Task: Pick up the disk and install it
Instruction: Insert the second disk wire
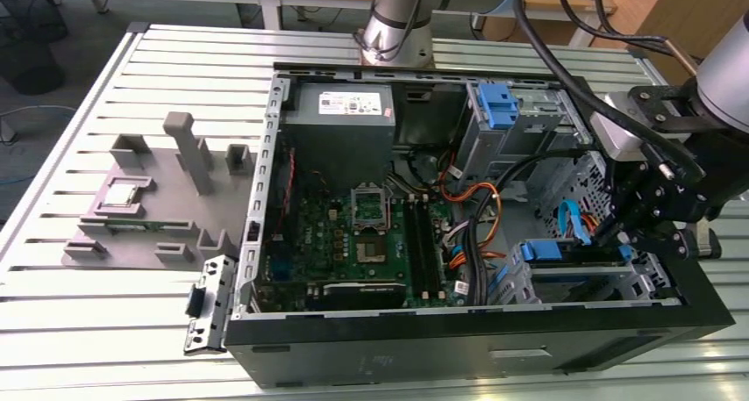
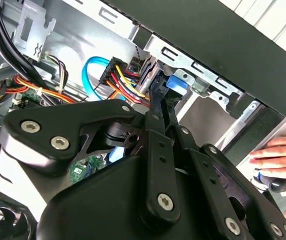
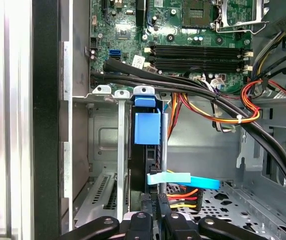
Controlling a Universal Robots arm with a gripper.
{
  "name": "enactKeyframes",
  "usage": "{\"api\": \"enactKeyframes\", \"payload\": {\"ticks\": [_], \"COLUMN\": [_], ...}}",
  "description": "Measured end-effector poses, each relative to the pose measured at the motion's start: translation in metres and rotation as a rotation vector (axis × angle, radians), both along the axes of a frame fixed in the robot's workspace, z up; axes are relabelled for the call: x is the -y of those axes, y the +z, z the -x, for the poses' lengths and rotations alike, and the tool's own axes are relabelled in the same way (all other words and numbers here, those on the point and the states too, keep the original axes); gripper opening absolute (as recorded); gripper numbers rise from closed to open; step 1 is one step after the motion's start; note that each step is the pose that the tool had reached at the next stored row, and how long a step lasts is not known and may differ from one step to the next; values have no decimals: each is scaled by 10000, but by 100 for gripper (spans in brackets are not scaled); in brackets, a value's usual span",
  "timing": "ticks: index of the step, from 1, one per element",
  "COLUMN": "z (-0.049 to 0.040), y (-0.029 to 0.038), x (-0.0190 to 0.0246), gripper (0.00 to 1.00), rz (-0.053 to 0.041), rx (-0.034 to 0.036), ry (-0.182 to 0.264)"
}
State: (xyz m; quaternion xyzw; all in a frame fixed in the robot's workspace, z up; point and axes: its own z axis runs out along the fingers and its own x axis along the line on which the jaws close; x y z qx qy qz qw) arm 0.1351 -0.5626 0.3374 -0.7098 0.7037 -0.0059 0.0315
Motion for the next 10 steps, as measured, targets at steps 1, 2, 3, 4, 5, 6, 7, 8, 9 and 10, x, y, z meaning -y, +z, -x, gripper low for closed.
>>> {"api": "enactKeyframes", "payload": {"ticks": [1, 2, 3, 4, 5, 6, 7, 8, 9, 10], "z": [0, 0, 0, 0, 0, 0, 0, 0, 1, 4], "y": [2, 2, 3, 3, 4, 3, 3, 2, -2, -8], "x": [0, 0, 2, 9, 18, 27, 34, 36, 36, 37], "gripper": [16, 16, 16, 16, 16, 16, 16, 16, 16, 16], "rz": [-1, -2, 0, 0, 0, 0, 0, -1, -3, -11], "rx": [0, 0, 0, 0, 0, 0, 0, 1, 5, 14], "ry": [0, 0, 0, 0, 0, 1, 0, 1, 2, 1]}}
